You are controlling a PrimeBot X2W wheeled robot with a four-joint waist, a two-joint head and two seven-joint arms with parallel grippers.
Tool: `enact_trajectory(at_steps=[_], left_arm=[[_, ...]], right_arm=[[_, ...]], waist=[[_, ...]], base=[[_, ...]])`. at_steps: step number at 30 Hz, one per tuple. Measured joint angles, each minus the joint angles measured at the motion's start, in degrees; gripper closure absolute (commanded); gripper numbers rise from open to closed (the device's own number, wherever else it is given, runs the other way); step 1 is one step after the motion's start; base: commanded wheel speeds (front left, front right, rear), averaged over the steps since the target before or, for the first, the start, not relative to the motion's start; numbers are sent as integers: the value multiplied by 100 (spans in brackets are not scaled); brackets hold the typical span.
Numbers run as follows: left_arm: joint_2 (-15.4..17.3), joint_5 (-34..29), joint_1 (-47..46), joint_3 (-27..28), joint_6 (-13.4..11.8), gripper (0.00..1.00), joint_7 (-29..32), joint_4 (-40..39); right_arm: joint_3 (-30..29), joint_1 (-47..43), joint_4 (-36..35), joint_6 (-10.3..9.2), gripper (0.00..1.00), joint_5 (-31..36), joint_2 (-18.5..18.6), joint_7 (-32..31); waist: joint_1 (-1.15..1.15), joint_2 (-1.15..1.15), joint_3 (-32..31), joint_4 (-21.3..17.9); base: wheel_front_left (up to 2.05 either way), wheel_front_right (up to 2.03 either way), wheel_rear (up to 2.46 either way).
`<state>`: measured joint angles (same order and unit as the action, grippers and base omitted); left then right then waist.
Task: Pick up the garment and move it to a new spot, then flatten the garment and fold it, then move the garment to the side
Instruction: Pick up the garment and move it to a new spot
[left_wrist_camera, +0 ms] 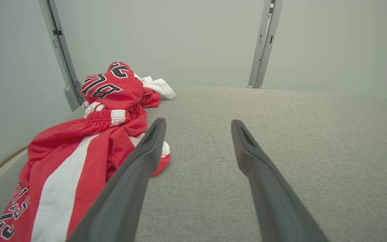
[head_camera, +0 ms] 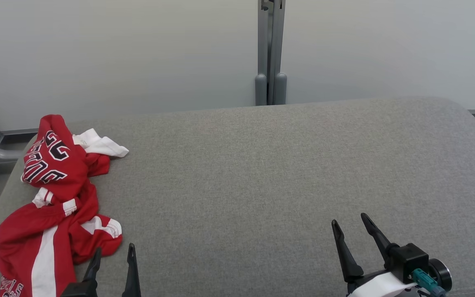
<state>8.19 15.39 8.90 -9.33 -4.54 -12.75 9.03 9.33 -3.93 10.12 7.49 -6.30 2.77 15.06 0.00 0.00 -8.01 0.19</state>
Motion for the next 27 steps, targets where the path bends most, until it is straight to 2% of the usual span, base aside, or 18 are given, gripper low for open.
enact_trajectory(at_steps=[20,27], left_arm=[[52,71,-7,-65,-26,0,5,64],[154,62,-64,-127,-47,0,63,52]], right_arm=[[-8,3,33,0,0,4,0,0],[-79,-3,-1,0,0,1,1,0]], waist=[[0,0,6,17],[0,0,16,146]], base=[[0,0,0],[0,0,0]])
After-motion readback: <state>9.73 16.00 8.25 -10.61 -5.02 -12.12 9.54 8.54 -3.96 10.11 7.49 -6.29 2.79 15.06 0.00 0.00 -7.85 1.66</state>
